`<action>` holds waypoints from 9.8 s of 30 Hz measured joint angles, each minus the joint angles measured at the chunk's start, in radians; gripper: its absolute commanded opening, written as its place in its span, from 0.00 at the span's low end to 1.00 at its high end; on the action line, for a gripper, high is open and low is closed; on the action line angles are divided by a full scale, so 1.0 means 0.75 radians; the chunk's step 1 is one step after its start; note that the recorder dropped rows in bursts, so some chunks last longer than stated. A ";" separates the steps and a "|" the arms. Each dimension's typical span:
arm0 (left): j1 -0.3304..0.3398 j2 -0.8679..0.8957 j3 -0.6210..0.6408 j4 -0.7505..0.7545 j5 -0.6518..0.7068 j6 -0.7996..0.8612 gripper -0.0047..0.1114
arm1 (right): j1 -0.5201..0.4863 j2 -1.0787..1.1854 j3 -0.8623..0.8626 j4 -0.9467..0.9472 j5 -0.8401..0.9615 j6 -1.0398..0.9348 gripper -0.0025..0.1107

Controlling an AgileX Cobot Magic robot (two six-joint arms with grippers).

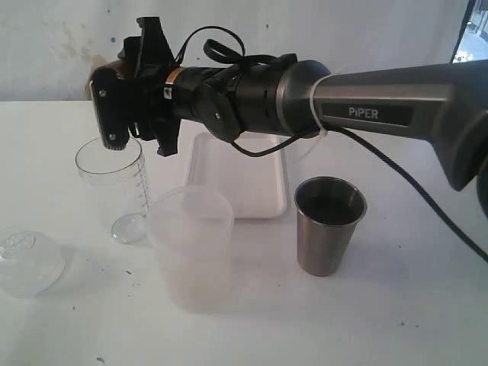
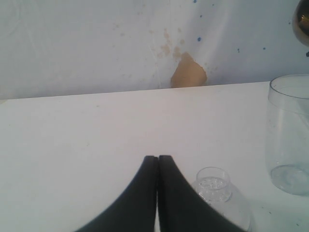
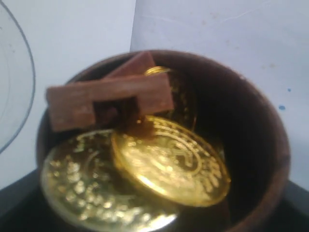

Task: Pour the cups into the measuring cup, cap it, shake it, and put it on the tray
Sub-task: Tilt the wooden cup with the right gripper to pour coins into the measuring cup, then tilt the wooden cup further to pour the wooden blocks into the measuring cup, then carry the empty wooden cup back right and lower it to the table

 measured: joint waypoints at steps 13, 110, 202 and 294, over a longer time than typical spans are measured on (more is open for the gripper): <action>0.000 0.000 0.000 0.000 0.000 0.000 0.05 | 0.000 0.000 0.000 0.000 0.000 -0.082 0.02; 0.000 0.000 0.000 0.000 0.000 0.000 0.05 | 0.022 0.000 0.000 0.000 -0.020 -0.725 0.02; 0.000 0.000 0.000 0.000 0.000 0.000 0.05 | 0.073 0.030 -0.011 -0.175 -0.045 -1.111 0.02; 0.000 0.000 0.000 0.000 0.000 0.000 0.05 | -0.966 0.029 0.700 -0.464 -0.547 2.141 0.02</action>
